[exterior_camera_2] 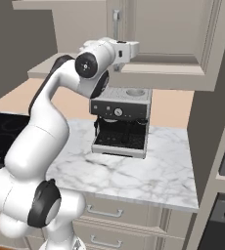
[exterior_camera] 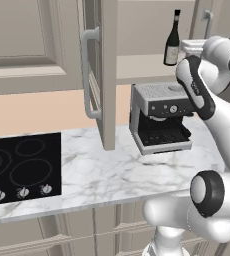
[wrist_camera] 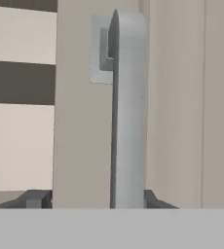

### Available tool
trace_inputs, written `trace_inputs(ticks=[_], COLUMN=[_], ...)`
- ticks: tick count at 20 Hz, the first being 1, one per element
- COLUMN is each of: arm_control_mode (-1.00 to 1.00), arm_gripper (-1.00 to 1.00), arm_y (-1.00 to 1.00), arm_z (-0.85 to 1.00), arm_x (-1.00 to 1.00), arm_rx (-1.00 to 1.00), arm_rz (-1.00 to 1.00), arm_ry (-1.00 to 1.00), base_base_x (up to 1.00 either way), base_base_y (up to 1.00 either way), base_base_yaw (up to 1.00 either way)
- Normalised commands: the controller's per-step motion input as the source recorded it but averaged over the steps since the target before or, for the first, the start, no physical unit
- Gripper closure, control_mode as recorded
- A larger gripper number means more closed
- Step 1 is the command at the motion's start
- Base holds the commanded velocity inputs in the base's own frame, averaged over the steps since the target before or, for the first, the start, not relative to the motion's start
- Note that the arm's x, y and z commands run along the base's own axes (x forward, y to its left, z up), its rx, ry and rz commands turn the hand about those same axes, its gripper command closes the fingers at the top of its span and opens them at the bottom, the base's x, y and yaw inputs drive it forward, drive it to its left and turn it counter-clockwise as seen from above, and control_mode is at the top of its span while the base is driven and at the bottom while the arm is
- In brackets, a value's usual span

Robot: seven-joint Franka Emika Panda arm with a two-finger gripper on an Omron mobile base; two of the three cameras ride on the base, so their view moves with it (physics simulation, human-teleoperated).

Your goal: Open the cabinet directly in front. Then move the wine and the mug to the dining counter with the jar on it.

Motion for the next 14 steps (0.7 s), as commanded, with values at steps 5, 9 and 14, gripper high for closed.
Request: trace_inputs(ticks=[5,9,14], arm_control_mode=[-1.00,-1.00,-1.00], arm_gripper=[1.00,1.00,1.00], arm_y=[-0.29,-0.47,-0.61], arm_z=[0.27,0.27,0.14], arm_x=[-0.51,-0.37,-0.41], arm_rx=[0.00,0.00,0.00], arm_rz=[-0.01,-0.08,-0.12], arm_ry=[0.10,0.08,0.01], base_base_x=[0.00,0.00,0.00], base_base_y=[0.00,0.00,0.00], base_base_yaw=[0.00,0.00,0.00])
